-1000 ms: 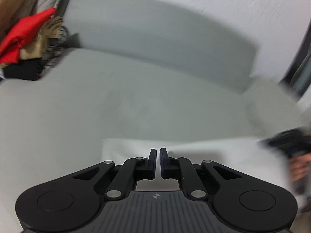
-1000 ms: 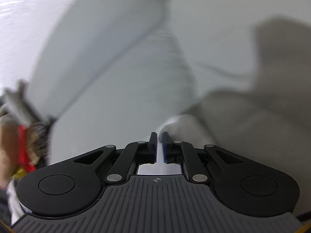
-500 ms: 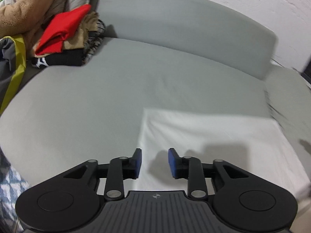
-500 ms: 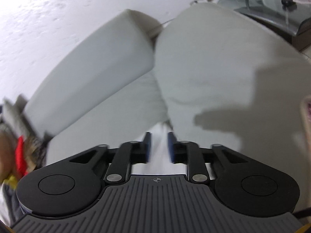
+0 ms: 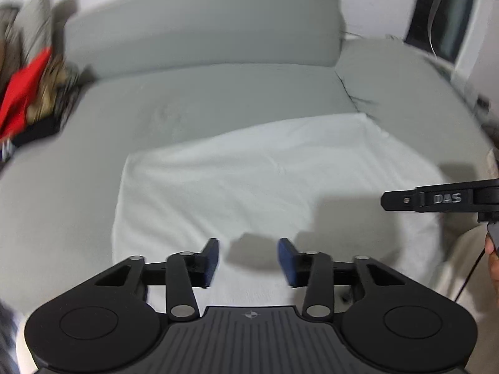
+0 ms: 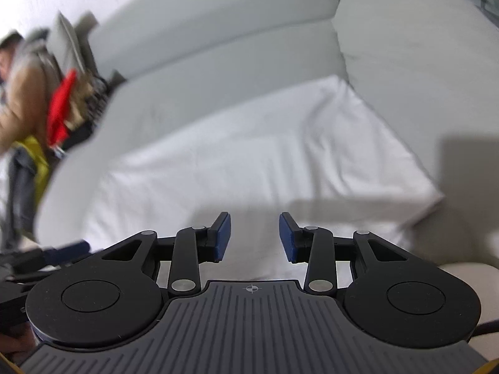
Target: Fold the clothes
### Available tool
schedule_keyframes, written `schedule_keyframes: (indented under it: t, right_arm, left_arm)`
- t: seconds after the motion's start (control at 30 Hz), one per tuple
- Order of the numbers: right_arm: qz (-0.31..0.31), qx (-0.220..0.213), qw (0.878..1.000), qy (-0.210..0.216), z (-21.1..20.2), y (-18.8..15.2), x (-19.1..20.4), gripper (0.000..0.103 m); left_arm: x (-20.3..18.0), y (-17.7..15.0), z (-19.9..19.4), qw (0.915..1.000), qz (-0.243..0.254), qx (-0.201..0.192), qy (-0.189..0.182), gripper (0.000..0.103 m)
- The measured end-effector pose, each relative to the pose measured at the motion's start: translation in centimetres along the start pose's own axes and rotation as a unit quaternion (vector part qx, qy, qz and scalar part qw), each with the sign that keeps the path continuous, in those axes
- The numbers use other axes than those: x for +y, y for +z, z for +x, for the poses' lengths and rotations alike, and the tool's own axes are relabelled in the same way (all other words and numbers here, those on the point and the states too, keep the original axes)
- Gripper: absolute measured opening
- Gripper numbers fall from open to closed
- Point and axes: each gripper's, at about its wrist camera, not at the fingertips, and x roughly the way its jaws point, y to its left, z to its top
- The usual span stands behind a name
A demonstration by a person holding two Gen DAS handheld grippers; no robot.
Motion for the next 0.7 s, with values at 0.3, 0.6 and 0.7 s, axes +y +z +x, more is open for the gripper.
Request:
schedule_keyframes:
  t: [0.3,0.6,0.7]
  right_arm:
    - [-0.035,0.022,0.996,-0.073,-0.2,-3.9,-1.1,0.037]
    - [0.139,-0.008,0.990,0.009,-5.8,-6.5,-8.8,0.080]
    - [0.249,-0.065,0.965,0.041,-6.4,-6.4,-12.9,0.081]
  left_arm:
    - [-0.9,-3.4,0.6,0.9980,0.014,0.060,0.011,0.024]
    - [3.2,-4.1,-3.9,0.9942,-0.084,0.008,-0.066,0.048]
    - [3.9,-3.6,-3.1,0.9920,-0.112,-0.009,-0.057,0.048]
